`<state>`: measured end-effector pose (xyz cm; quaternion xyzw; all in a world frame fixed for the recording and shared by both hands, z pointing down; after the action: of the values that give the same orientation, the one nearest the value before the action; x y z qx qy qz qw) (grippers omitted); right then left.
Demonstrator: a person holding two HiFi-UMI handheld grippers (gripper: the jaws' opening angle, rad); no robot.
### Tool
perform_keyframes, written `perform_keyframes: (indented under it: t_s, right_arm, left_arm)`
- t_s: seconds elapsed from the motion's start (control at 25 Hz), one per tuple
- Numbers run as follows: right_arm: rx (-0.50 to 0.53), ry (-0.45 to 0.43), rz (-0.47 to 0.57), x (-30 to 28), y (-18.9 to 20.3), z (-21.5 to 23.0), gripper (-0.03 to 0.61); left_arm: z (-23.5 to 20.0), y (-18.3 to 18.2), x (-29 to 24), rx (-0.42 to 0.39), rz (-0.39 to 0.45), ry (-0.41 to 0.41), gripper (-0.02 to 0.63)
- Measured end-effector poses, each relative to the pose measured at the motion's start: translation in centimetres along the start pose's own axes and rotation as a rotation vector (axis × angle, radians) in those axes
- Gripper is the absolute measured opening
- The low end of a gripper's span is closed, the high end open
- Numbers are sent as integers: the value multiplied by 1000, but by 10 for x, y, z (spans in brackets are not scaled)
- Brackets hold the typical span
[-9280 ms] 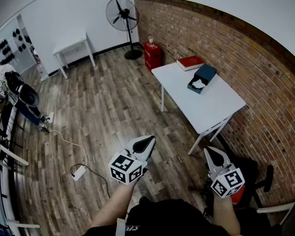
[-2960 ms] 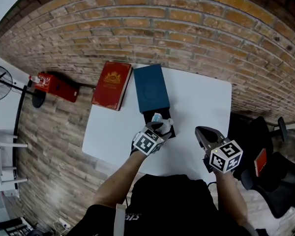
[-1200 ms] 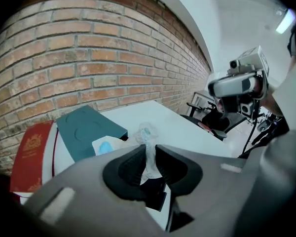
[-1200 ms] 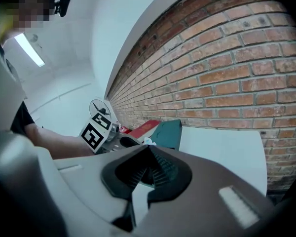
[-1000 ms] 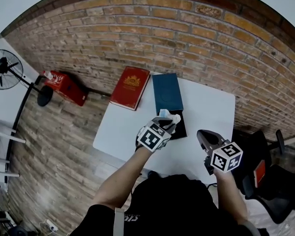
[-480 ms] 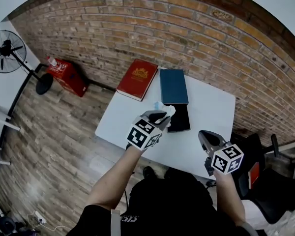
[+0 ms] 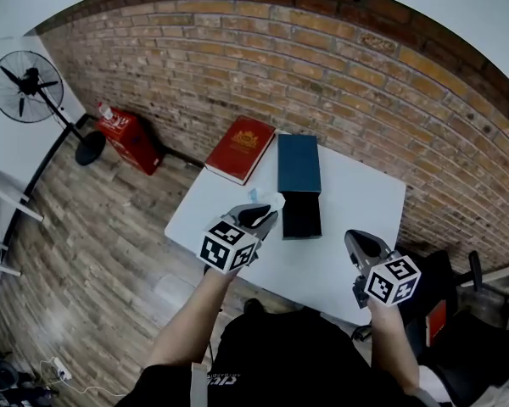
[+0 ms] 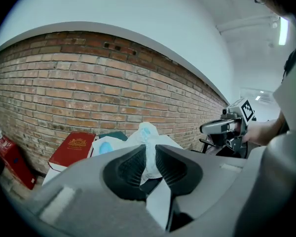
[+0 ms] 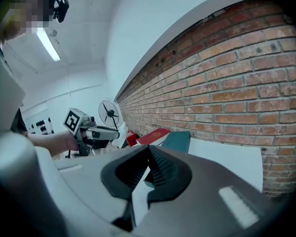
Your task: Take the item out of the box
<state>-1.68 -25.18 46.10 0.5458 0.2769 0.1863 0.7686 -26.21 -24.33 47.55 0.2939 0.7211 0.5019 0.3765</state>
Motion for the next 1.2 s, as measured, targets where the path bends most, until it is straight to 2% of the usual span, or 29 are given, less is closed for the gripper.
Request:
perform_keyframes:
  t_s: [0.16,0.44,0.6,1.0,1.2]
  right_arm:
    - [-1,-26,31,13,-5,17,0]
    - [-38,-40,27,34,6,51,0]
    - [-2,-28,51,45,1,65,0]
    - [77,-24,215,74,-34,66,-2]
    - [51,-12,266,79,-49,62,-2]
  left_arm:
    - [20,-7,-7,8,24,-33,66]
    - [55,-21,-17,24,93,-61,66]
    - [64,-27,-19,32,132,-85,66]
    - [72,-41,-17,14,248,-121,67]
    - [75,-48,-16,7,280,-112,66]
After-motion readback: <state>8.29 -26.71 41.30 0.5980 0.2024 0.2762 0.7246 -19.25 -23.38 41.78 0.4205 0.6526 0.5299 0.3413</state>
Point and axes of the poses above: the fingertips, and each gripper's own axes: x backward along the fingers, z to its right, y out of its underside, the point moved 5 cm from there along x, backward along the fingers, and after that the axes turned 8 degrees about z, right-handed, at the moved point
